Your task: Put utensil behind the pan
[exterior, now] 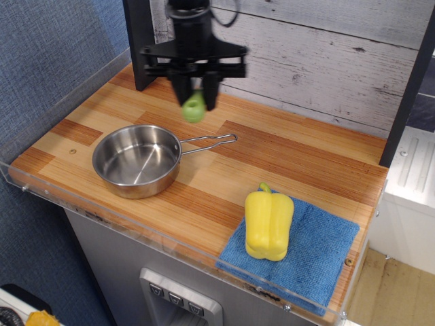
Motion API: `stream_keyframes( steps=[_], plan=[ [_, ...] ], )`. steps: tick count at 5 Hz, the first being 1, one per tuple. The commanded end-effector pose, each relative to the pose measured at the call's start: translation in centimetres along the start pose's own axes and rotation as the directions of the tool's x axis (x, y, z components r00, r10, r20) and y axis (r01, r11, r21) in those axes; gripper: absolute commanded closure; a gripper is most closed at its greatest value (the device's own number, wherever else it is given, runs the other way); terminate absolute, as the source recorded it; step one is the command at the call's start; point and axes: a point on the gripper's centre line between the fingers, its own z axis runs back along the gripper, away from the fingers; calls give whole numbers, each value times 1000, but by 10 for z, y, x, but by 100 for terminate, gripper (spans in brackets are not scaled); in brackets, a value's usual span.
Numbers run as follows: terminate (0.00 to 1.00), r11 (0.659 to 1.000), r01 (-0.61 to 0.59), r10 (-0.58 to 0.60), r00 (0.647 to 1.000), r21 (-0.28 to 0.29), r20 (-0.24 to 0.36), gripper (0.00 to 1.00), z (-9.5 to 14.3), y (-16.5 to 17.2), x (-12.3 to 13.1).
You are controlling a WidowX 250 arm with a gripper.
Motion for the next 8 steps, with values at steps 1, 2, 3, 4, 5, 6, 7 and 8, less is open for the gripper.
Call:
stream_keyframes(
  steps=[1,2,3,4,5,6,7,8],
  plan=[
    [0,999,-25,25,1000,28,2,100,-27,25,26],
    [0,997,-55,54,998,59,13,100,-48,28,38],
    [0,994,-79,76,996,79,34,100,-58,31,48],
    [0,992,-88,83,995,93,52,100,-62,30,53],
    [0,991,-94,85,991,100,100,100,-51,31,54],
    [0,990,-108,98,989,87,112,100,-47,35,50],
    [0,993,-108,105,992,43,69,0,-49,41,48],
    [0,991,-129,127,989,23,76,0,-44,42,42]
  ],
)
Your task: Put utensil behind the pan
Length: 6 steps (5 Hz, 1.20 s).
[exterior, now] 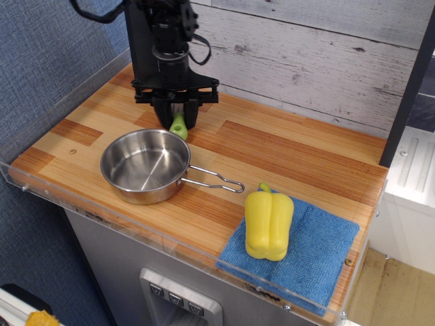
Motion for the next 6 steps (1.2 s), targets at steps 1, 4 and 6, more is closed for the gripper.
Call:
stream_keyframes(
  steps=[1,4,6],
  plan=[
    [0,998,-28,31,997,-52,70,0,38,5,0],
    [0,989,91,-70,982,-113,176,0,118,-10,-19],
    [0,891,436,-417,897,-129,148,0,127,-58,-41]
  ],
)
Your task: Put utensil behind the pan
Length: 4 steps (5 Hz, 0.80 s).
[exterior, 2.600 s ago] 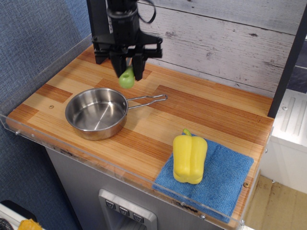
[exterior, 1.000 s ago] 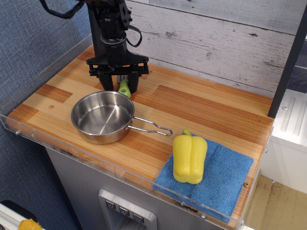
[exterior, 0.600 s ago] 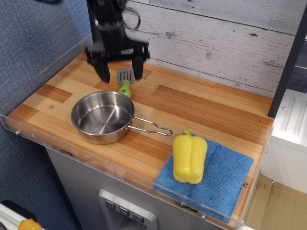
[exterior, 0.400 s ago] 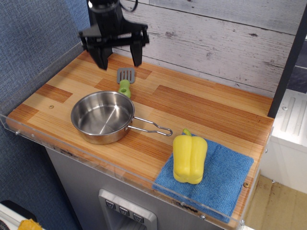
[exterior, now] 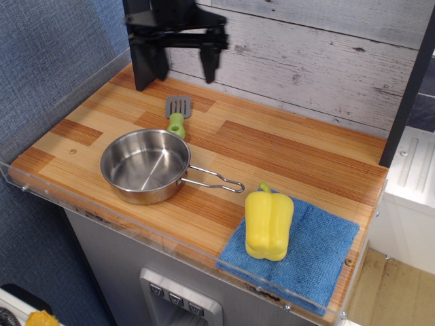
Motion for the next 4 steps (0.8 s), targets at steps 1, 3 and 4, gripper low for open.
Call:
stream_keyframes(
  steps=[1,3,4],
  plan=[
    [0,989,142,-140,989,-33,45,0,21,-41,-6],
    [0,996,68,-65,996,59,-55,0,29,-47,-24],
    [0,996,68,-65,996,59,-55,0,29,-47,-24]
  ],
)
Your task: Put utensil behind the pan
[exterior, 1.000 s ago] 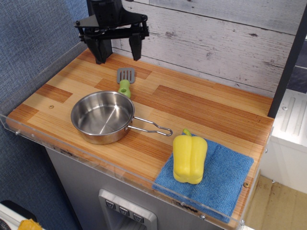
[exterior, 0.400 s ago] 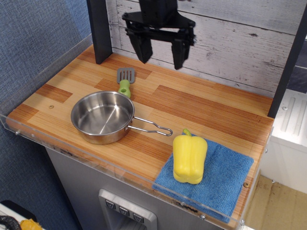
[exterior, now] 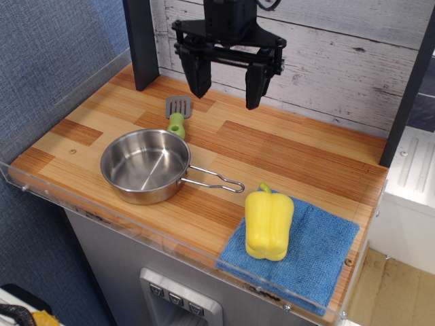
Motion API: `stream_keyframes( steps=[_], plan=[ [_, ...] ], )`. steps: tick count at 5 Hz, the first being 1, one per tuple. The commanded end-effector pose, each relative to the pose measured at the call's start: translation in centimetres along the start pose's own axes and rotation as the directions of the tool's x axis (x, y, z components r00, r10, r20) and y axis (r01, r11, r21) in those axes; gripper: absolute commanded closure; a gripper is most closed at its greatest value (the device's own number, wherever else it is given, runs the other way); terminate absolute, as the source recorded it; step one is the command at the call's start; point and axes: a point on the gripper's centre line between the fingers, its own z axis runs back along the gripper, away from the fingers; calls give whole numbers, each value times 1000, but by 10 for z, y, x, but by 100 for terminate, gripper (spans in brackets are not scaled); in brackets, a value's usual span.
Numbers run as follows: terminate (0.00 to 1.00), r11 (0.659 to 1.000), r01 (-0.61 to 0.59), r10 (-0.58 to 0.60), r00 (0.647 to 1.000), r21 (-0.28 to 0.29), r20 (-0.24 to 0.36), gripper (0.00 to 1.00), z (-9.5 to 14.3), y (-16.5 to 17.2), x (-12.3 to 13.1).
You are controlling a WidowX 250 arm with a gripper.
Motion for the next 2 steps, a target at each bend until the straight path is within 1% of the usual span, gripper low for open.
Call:
stream_keyframes(
  steps=[1,2],
  plan=[
    [0,1000,-2,2,999,-2,52,0,17,2,1],
    [100,1000,-2,2,999,-2,52,0,17,2,1]
  ],
)
